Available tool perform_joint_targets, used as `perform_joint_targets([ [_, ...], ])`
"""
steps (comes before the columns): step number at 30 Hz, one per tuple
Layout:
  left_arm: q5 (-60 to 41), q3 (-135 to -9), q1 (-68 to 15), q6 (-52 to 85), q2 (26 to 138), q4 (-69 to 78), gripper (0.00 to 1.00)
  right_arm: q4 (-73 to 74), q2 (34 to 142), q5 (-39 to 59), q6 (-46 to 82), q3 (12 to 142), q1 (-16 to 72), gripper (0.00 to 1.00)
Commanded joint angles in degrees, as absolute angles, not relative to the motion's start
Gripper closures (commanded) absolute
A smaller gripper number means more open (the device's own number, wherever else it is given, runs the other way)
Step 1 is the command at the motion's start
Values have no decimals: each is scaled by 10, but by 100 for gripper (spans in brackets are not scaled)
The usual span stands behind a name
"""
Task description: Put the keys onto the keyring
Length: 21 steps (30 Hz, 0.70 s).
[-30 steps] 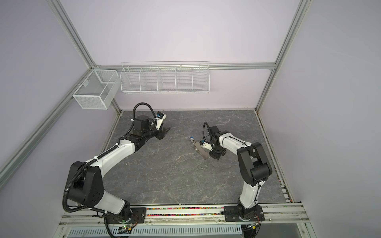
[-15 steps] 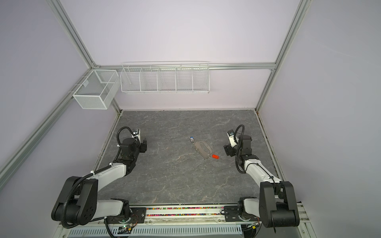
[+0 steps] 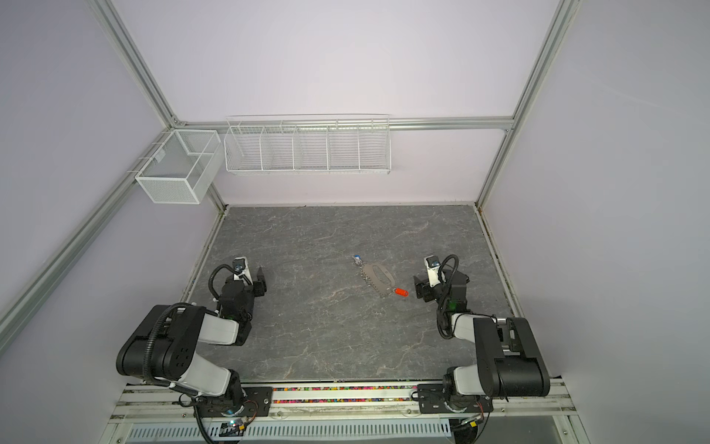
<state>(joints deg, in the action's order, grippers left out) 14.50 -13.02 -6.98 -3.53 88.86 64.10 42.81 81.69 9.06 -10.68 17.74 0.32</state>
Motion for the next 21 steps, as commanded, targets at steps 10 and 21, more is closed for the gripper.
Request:
perform_joint_targets([
  [10,134,-173,-66,-32,889,623,26,470,860,59,-46,226,-15,12],
  [21,137,-199,-65,-31,889,572,25,504,878,35,-35,218,-14,12],
])
